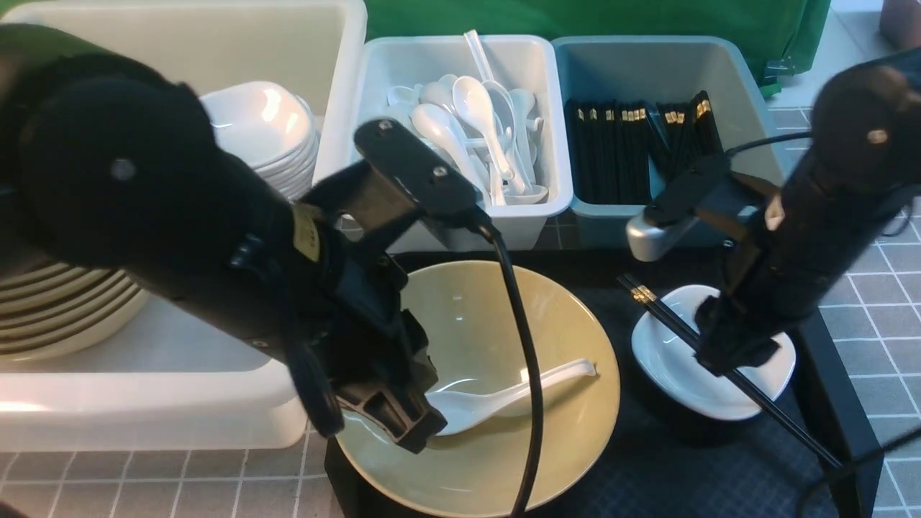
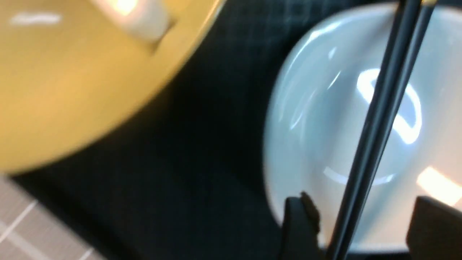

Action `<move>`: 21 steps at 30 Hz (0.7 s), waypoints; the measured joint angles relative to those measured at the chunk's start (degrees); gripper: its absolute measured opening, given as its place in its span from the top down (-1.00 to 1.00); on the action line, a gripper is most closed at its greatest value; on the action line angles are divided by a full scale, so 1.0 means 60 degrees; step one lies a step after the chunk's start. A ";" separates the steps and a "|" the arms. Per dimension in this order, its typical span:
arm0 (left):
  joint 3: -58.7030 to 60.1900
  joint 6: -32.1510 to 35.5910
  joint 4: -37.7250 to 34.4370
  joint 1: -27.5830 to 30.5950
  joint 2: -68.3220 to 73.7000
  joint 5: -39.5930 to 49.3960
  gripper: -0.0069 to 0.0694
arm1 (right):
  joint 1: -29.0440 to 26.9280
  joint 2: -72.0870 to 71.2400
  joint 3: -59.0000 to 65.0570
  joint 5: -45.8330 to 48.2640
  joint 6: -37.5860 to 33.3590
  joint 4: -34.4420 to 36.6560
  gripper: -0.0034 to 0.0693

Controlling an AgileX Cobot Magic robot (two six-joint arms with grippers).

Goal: On grey table put chopsticks spoon bowls plates into blue grey white boxes.
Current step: 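Move the grippers toward the tableware on the black tray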

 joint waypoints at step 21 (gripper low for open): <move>-0.0008 0.0023 0.0142 0.0000 0.0035 -0.0129 0.85 | 0.0000 0.1830 -0.0232 -0.1252 0.1200 -0.0853 0.05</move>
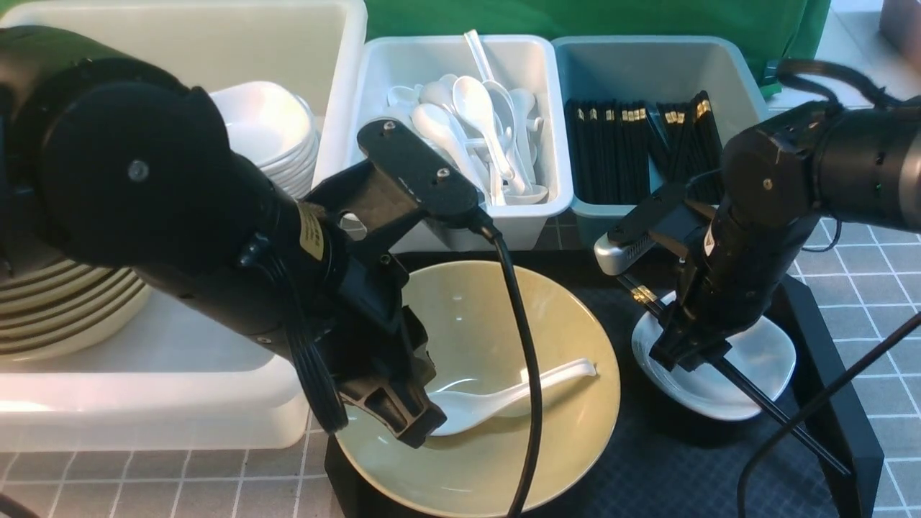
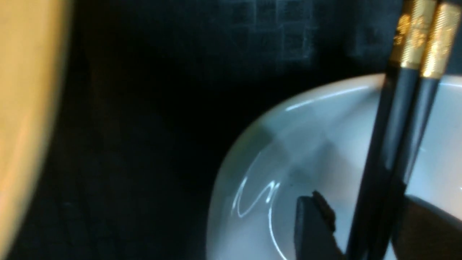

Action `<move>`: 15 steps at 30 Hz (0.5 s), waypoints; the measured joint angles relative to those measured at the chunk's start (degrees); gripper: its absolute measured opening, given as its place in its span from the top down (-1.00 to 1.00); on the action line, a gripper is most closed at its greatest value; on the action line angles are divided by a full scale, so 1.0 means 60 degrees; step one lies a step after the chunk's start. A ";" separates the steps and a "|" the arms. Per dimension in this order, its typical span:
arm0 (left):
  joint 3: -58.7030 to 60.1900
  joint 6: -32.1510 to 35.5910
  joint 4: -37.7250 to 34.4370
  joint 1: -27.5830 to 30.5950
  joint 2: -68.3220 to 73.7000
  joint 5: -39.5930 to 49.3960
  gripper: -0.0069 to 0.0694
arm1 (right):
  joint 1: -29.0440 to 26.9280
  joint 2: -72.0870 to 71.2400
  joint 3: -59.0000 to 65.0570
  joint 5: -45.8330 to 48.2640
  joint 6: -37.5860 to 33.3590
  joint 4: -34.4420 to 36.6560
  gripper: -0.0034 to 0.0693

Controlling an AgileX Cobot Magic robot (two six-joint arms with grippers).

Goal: On grey table put chopsticks spoon bowls plates into blue grey white boxes.
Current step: 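Move the grippers toward the tableware on the black tray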

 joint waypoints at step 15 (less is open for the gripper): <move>-0.0018 -0.0152 0.0009 0.0000 0.0011 -0.0315 0.85 | 0.0000 -0.0313 -0.1082 0.1194 0.0087 0.0000 0.48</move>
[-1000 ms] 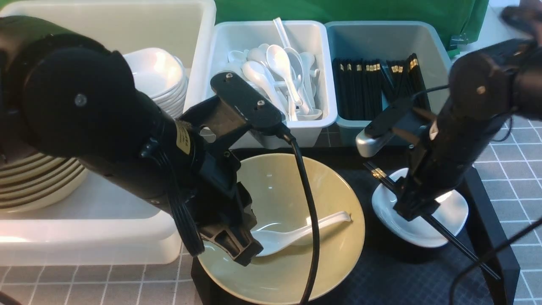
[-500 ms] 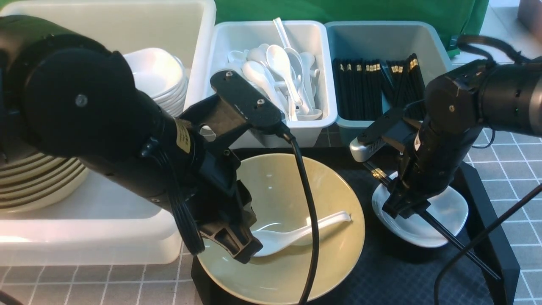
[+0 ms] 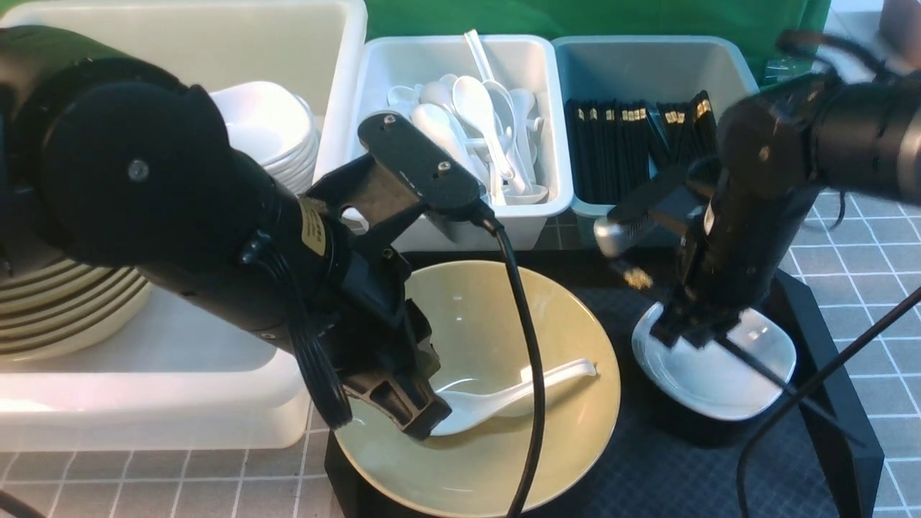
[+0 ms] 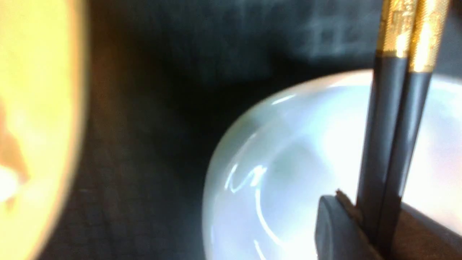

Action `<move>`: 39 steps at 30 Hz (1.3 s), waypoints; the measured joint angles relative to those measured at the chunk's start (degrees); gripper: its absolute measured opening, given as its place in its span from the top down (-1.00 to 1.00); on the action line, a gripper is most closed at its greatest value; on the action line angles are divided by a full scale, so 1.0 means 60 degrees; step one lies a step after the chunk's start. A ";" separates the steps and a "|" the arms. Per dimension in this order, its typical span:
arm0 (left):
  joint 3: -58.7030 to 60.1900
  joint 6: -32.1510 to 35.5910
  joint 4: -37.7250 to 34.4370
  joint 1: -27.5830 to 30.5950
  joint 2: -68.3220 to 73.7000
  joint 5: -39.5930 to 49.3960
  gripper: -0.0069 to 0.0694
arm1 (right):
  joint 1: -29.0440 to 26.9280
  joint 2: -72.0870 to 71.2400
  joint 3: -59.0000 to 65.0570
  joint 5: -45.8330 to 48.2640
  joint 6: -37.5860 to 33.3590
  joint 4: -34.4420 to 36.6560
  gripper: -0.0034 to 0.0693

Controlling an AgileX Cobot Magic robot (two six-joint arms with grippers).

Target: On grey table put chopsticks spoon bowls plates into blue grey white boxes.

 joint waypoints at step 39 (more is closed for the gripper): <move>-0.2228 -0.0545 0.0757 0.2058 0.0634 -0.1877 0.85 | -0.2059 0.3684 -0.6751 -0.2722 0.4137 0.0038 -0.15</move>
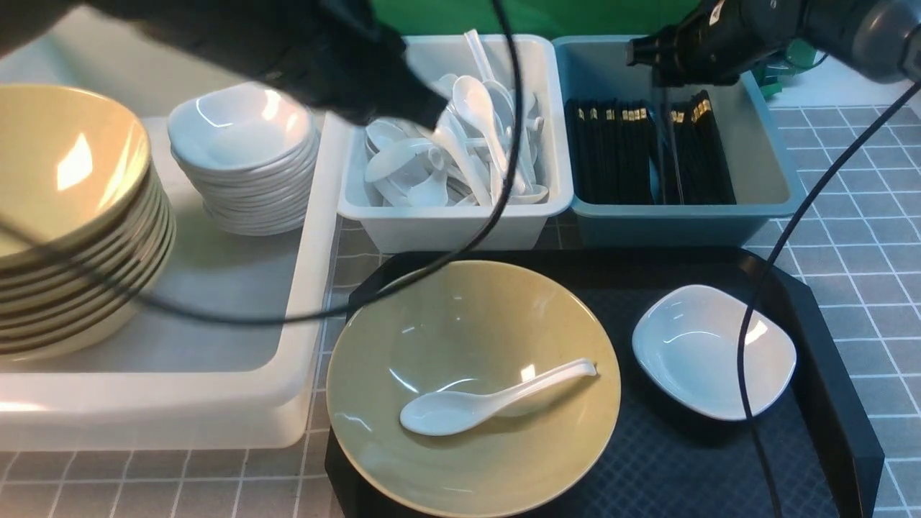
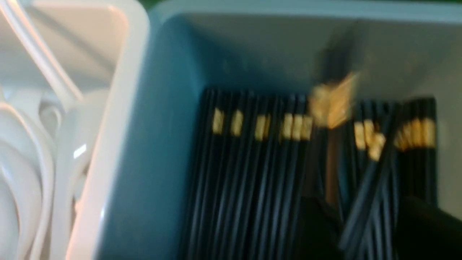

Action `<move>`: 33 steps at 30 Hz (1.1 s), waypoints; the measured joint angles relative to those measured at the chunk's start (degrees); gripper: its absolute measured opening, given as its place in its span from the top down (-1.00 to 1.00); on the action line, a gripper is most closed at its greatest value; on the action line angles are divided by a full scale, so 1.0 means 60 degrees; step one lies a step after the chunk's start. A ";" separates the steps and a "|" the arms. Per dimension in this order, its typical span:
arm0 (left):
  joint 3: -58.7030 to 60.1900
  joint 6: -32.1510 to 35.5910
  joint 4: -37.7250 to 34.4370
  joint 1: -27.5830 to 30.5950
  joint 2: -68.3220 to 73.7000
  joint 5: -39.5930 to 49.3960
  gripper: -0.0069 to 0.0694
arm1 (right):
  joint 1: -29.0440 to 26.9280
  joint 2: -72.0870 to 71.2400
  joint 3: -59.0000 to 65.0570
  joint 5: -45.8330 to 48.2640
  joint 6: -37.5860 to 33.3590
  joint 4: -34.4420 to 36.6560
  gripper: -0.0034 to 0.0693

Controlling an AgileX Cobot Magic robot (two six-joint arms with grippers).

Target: On grey table put chopsticks spoon bowls plates into blue grey white boxes.

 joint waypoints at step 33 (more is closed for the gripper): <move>0.5676 -0.0179 -0.0549 0.0000 -0.6363 0.1853 0.85 | 0.6172 -0.2756 0.4336 0.4835 -0.9177 0.0366 -0.44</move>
